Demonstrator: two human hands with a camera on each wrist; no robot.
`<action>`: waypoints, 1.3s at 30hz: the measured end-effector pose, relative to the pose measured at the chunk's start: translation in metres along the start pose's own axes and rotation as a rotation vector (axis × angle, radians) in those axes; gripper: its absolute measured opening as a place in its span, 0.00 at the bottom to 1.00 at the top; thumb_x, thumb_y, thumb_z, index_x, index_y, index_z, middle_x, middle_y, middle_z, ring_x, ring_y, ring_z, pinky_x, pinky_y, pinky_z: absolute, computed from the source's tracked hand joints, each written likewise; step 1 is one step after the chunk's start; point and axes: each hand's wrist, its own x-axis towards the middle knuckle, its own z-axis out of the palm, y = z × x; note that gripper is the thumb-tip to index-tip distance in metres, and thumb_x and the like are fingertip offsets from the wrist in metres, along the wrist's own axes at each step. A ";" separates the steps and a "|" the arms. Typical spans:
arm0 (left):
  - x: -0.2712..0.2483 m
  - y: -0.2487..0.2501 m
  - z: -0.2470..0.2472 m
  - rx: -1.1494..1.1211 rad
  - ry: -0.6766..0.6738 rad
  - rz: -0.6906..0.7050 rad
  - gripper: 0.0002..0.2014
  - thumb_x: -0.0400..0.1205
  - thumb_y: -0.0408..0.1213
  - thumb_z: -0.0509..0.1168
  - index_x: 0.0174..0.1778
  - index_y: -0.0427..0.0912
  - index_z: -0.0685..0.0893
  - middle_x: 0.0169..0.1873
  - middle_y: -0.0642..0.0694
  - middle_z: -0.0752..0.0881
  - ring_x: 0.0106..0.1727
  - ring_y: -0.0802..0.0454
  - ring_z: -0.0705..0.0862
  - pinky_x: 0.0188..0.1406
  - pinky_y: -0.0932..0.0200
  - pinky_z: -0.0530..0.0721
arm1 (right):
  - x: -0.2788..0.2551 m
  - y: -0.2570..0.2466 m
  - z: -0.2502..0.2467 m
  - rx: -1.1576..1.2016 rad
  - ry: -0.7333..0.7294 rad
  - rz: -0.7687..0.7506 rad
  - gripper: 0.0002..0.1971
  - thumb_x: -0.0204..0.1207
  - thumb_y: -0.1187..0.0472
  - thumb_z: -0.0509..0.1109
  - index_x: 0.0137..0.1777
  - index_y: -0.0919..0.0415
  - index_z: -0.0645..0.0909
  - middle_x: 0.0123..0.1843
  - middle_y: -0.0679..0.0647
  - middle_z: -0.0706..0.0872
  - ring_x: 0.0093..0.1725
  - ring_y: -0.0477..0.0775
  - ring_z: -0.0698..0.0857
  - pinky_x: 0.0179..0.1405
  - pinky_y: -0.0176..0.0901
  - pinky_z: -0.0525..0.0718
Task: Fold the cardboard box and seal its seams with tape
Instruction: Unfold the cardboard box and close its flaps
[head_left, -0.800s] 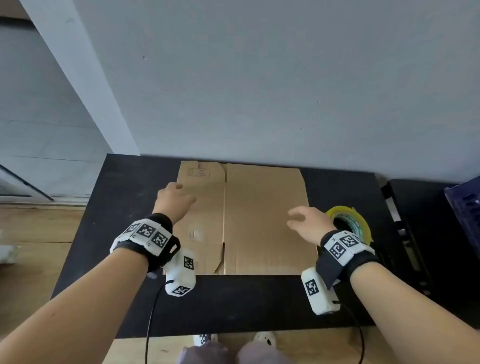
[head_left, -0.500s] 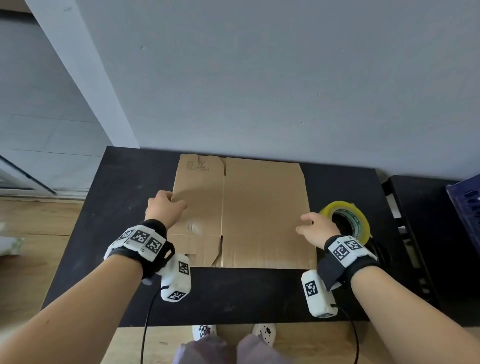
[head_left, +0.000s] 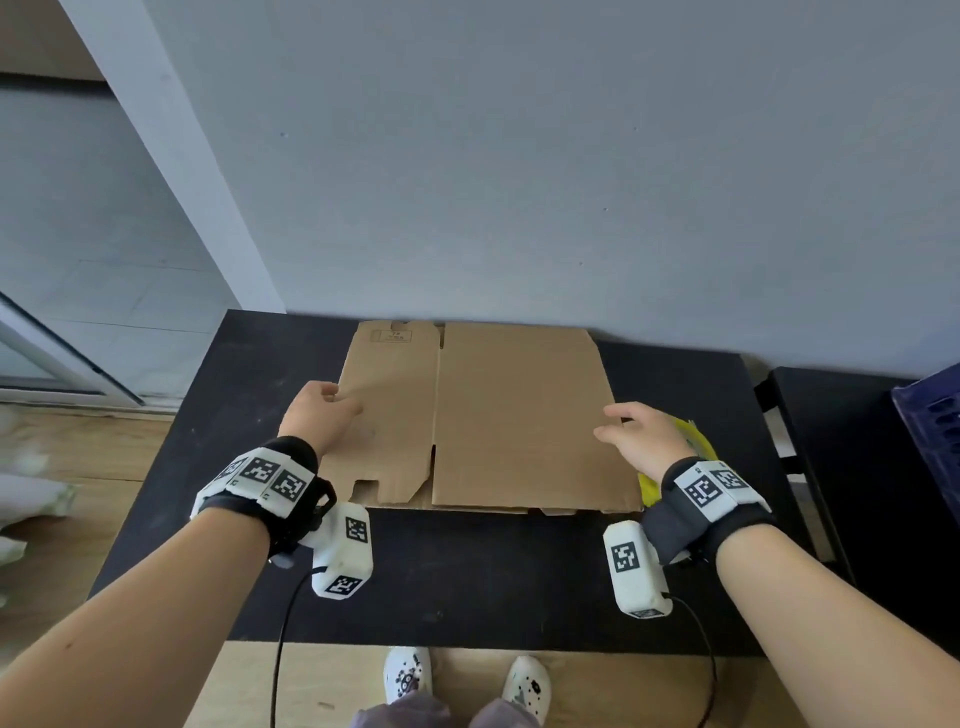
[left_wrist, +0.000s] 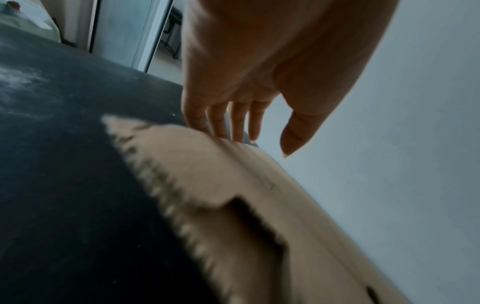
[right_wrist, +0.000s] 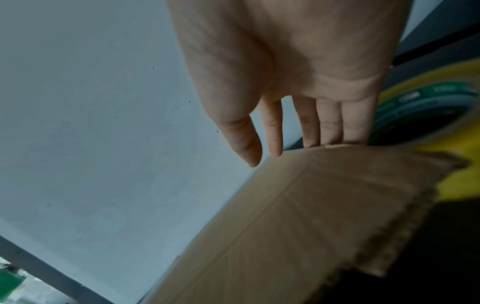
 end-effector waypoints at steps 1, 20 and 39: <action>-0.003 0.005 -0.003 0.007 -0.006 0.016 0.24 0.80 0.35 0.65 0.73 0.38 0.72 0.68 0.41 0.78 0.67 0.41 0.76 0.61 0.51 0.73 | 0.001 -0.003 -0.007 0.014 0.003 -0.012 0.21 0.76 0.57 0.70 0.70 0.53 0.77 0.70 0.57 0.79 0.69 0.56 0.77 0.65 0.47 0.74; -0.035 0.114 -0.074 0.047 0.121 0.271 0.18 0.77 0.52 0.68 0.43 0.38 0.86 0.40 0.41 0.86 0.36 0.43 0.82 0.55 0.47 0.86 | -0.005 -0.076 -0.091 0.341 0.141 -0.352 0.17 0.61 0.38 0.76 0.41 0.49 0.87 0.50 0.50 0.90 0.54 0.58 0.88 0.64 0.56 0.83; -0.093 0.178 -0.086 0.388 -0.278 0.168 0.34 0.75 0.69 0.58 0.61 0.42 0.83 0.59 0.41 0.84 0.55 0.39 0.85 0.47 0.49 0.89 | 0.003 -0.120 -0.120 0.346 0.240 -0.348 0.58 0.53 0.29 0.75 0.82 0.45 0.53 0.84 0.55 0.59 0.77 0.62 0.69 0.72 0.64 0.74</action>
